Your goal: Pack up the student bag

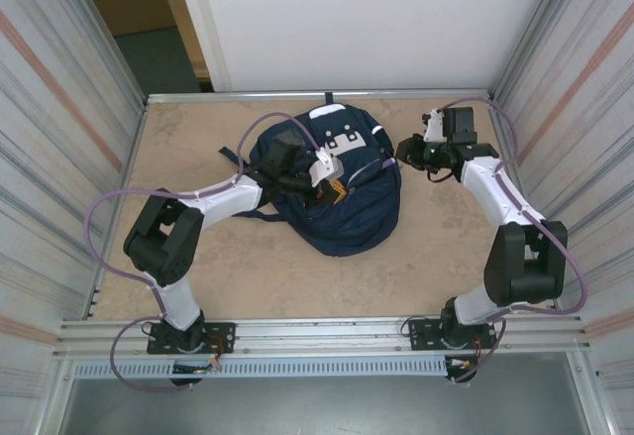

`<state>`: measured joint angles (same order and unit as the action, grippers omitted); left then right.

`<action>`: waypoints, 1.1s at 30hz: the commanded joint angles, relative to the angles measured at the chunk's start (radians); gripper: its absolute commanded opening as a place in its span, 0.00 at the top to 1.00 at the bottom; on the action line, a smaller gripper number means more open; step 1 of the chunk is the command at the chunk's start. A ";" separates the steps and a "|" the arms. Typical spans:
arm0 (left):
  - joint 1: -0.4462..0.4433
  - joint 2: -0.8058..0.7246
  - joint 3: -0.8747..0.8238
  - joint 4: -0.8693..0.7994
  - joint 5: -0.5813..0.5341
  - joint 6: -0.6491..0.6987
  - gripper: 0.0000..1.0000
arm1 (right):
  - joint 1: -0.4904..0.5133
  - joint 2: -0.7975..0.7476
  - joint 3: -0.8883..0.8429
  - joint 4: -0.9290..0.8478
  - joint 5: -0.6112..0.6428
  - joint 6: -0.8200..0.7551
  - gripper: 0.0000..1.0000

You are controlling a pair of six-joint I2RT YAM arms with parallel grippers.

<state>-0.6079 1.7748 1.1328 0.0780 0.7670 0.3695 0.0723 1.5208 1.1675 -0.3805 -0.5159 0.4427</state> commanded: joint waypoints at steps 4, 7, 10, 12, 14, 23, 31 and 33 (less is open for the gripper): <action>-0.006 -0.073 0.006 0.086 0.093 0.027 1.00 | 0.040 -0.003 -0.045 0.091 -0.097 0.129 0.91; -0.006 -0.080 -0.011 0.097 0.088 0.026 1.00 | 0.097 -0.020 -0.136 0.221 -0.100 0.326 0.91; -0.006 -0.087 -0.028 0.110 0.086 0.028 1.00 | 0.157 -0.046 -0.179 0.322 -0.074 0.419 0.91; -0.006 -0.086 -0.025 0.107 0.087 0.031 1.00 | 0.149 -0.072 -0.166 0.282 -0.051 0.407 0.88; -0.006 -0.087 -0.021 0.096 0.088 0.035 1.00 | 0.108 -0.109 -0.137 0.199 -0.039 0.350 0.84; -0.007 -0.094 -0.028 0.105 0.093 0.030 1.00 | -0.071 -0.102 -0.125 0.053 -0.065 0.206 0.81; -0.007 -0.089 -0.021 0.101 0.096 0.033 1.00 | 0.075 0.049 -0.065 0.088 -0.047 0.215 0.89; -0.006 -0.089 -0.021 0.100 0.096 0.031 1.00 | 0.104 0.066 -0.053 0.086 -0.066 0.223 0.91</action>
<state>-0.6025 1.7592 1.0943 0.0875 0.7773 0.3733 0.1459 1.5669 1.0740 -0.2802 -0.5655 0.6762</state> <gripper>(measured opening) 0.046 0.100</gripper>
